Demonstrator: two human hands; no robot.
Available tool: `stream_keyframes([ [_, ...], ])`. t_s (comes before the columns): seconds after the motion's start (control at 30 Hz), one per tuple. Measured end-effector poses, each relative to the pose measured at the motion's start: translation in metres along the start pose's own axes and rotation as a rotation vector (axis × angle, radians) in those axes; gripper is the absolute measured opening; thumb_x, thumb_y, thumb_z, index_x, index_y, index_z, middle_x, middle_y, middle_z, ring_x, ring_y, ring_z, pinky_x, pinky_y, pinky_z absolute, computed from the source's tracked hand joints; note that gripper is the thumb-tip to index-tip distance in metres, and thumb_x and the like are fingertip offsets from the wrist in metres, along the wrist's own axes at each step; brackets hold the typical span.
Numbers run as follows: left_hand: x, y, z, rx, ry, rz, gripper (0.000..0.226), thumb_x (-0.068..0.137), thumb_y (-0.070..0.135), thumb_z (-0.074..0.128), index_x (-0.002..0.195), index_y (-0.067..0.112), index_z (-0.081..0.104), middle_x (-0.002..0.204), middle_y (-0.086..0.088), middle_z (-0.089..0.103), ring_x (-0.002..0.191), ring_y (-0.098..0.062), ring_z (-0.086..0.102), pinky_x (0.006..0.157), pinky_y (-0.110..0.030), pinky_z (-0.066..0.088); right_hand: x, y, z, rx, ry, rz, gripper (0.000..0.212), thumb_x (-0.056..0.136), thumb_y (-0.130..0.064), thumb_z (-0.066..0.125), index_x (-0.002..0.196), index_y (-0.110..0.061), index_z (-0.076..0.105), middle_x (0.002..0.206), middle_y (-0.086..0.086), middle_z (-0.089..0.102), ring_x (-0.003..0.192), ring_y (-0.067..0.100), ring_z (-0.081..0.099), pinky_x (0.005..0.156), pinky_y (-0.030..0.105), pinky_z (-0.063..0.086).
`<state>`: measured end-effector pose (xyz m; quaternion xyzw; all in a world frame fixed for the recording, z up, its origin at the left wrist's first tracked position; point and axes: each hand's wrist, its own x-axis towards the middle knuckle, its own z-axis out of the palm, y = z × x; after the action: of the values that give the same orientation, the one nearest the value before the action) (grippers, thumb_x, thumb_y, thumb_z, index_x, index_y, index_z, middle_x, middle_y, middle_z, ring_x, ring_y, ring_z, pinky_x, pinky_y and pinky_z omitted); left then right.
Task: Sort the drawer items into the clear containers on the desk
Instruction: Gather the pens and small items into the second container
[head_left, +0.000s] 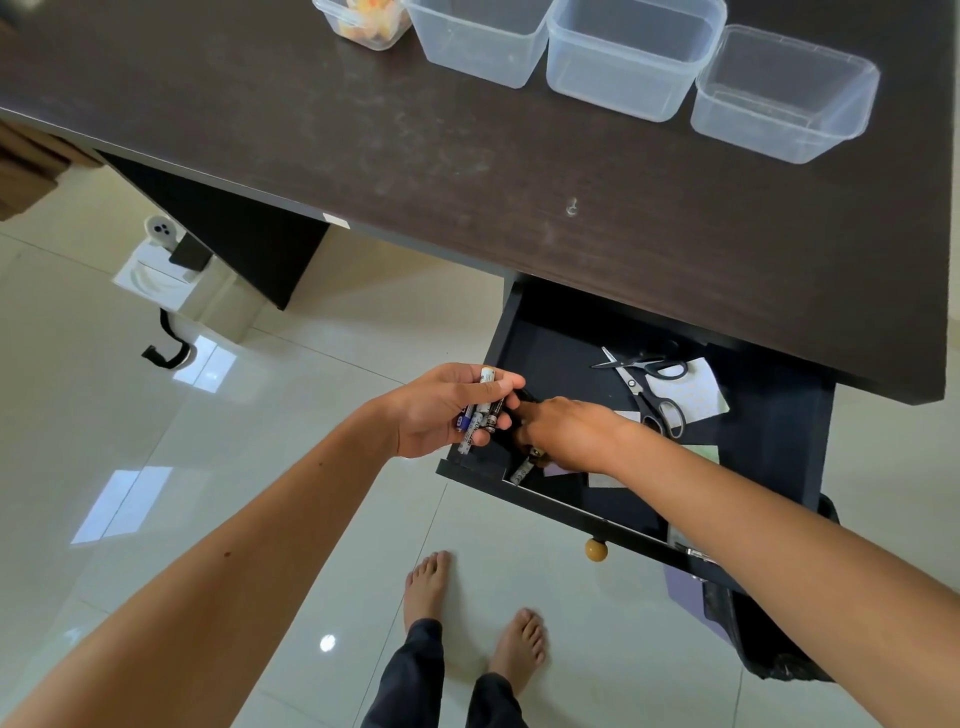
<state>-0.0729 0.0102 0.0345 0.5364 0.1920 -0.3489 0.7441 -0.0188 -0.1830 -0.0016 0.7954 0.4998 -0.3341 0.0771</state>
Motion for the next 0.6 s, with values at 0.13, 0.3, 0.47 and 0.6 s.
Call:
stream_keyframes([
  [0.13,0.0,0.002,-0.001,0.0,-0.015,-0.002,0.02,0.104,0.02,0.059,0.109,0.004,0.069,0.091,-0.008,0.066,0.074,-0.016,0.062,0.052,-0.022,0.049,-0.002,0.006,0.01,0.179,0.093,0.033,0.019,0.096,-0.012,0.07,0.113,-0.019,0.07,0.138,-0.001,0.046,0.107,0.031,0.062,0.078,0.044,0.057],
  [0.3,0.001,0.003,0.0,-0.035,-0.008,-0.012,0.025,0.104,0.018,0.059,0.12,0.002,0.068,0.095,-0.008,0.067,0.077,-0.017,0.063,0.051,-0.022,0.049,-0.014,0.018,0.022,0.52,0.18,0.061,0.014,0.089,-0.028,0.083,0.099,-0.027,0.073,0.113,-0.008,0.056,0.097,0.019,0.061,0.083,0.039,0.055],
  [0.47,0.003,0.005,0.003,-0.02,-0.011,-0.025,0.026,0.104,0.019,0.059,0.121,0.001,0.067,0.094,-0.008,0.066,0.077,-0.017,0.063,0.051,-0.022,0.05,-0.03,0.026,0.032,0.747,0.218,0.209,0.016,0.087,-0.041,0.084,0.097,-0.035,0.074,0.097,-0.009,0.069,0.092,0.01,0.063,0.081,0.039,0.056],
  [0.6,0.007,0.004,0.005,-0.007,-0.011,-0.047,0.025,0.103,0.021,0.06,0.118,0.002,0.068,0.096,-0.009,0.065,0.078,-0.018,0.062,0.052,-0.023,0.05,-0.043,0.029,0.033,0.861,0.289,0.261,0.015,0.084,-0.039,0.087,0.088,-0.038,0.073,0.083,-0.018,0.069,0.079,-0.005,0.062,0.066,0.02,0.043],
])
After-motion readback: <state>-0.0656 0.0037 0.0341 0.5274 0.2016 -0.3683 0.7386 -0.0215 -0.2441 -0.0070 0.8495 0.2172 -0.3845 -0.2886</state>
